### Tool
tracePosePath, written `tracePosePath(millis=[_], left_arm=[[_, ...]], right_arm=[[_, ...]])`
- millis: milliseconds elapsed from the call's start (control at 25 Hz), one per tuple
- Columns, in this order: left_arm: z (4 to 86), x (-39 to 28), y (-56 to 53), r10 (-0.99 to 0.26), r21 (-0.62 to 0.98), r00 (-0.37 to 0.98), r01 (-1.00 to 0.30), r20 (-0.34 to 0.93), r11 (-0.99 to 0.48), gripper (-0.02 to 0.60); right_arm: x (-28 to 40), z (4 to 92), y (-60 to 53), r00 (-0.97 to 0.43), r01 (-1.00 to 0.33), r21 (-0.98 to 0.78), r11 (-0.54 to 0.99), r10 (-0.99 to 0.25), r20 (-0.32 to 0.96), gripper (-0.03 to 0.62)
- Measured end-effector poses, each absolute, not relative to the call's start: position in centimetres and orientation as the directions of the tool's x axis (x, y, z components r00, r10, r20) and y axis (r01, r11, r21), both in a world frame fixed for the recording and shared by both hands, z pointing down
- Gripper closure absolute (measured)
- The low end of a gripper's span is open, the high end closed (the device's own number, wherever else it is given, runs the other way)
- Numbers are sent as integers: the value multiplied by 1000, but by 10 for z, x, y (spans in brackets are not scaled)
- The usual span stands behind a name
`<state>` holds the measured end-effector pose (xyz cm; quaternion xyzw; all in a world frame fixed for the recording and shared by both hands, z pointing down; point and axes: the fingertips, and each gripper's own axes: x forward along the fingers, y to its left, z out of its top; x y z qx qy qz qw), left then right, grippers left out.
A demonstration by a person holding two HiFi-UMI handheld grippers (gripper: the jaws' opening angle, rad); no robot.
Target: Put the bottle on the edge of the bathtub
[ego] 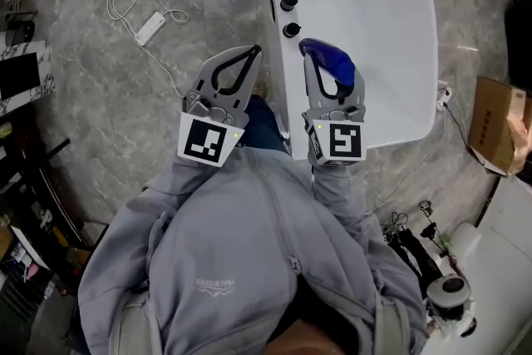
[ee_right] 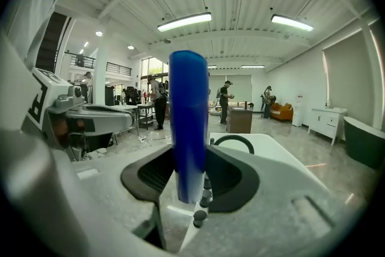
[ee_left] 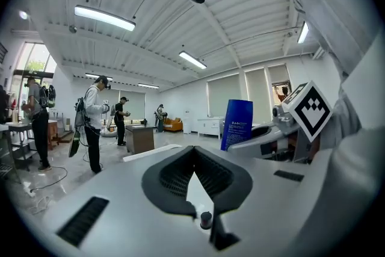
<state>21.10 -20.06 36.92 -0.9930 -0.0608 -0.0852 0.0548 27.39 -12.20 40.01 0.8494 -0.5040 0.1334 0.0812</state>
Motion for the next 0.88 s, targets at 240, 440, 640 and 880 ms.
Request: tracePosePath(millis=[240, 440, 640, 880], left_arm=[[399, 226, -191, 186, -69, 964, 202, 189, -977, 575], [417, 240, -187, 210, -51, 958, 224, 196, -973, 575], [444, 244, -181, 233, -42, 950, 247, 209, -968, 575], [482, 247, -173, 255, -21, 938, 267, 234, -964, 575]], right_arm=[[281, 430, -120, 470, -868, -4, -497, -824, 318, 433], [289, 457, -116, 477, -861, -6, -509, -810, 342, 433], [291, 492, -116, 476, -858, -12, -513, -805, 354, 433], [292, 538, -112, 470, -859, -9, -511, -798, 377, 433]])
